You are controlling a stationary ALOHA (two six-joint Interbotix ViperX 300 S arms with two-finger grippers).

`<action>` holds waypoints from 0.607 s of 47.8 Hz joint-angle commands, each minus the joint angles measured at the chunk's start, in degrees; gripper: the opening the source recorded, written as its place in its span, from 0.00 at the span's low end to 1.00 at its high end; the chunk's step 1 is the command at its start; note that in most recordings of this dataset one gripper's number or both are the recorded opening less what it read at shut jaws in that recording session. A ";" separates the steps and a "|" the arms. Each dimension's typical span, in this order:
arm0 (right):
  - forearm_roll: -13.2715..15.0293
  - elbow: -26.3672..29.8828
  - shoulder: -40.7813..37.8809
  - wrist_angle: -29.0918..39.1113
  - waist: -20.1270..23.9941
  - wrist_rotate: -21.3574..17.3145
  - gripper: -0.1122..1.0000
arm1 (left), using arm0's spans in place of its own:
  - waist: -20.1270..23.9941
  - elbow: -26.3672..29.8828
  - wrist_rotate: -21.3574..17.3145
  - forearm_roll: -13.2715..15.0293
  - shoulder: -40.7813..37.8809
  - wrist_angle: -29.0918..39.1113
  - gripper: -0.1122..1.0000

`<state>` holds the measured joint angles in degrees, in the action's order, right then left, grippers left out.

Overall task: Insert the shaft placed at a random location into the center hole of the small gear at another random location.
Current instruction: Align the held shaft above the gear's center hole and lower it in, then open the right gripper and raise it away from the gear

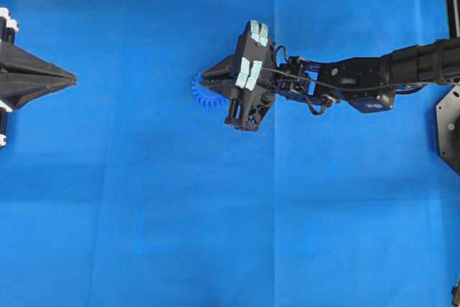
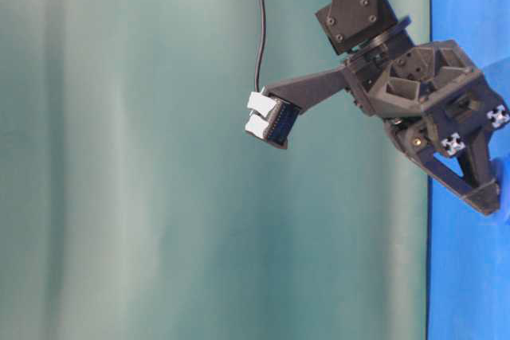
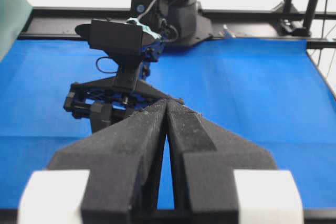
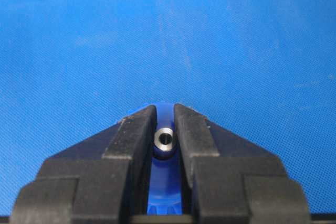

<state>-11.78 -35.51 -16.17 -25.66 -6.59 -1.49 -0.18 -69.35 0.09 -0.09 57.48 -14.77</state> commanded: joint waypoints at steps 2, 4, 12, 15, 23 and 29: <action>0.00 0.79 0.79 0.09 -0.09 0.00 0.13 | -0.09 0.62 0.00 0.00 -0.18 -0.26 0.10; 0.00 0.79 0.79 0.26 0.00 0.00 0.14 | -0.09 0.53 0.00 0.00 -0.18 -0.26 0.10; -0.09 1.05 1.05 1.49 0.26 0.00 0.39 | -0.09 0.62 0.00 0.00 -0.18 -0.26 0.10; -0.18 0.97 1.85 1.93 0.26 0.00 0.57 | -0.09 0.53 0.00 0.00 -0.18 -0.26 0.10; -0.18 0.53 5.19 2.64 0.35 0.09 0.92 | -0.09 0.53 0.00 0.00 -0.18 -0.18 0.10; -0.18 0.00 7.91 2.72 0.35 0.18 0.88 | -0.09 0.44 0.00 -0.09 -0.18 -0.26 0.10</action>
<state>-11.87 -35.68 -11.78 -22.85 -6.15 -1.41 -0.18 -69.43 0.09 -0.09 57.48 -14.68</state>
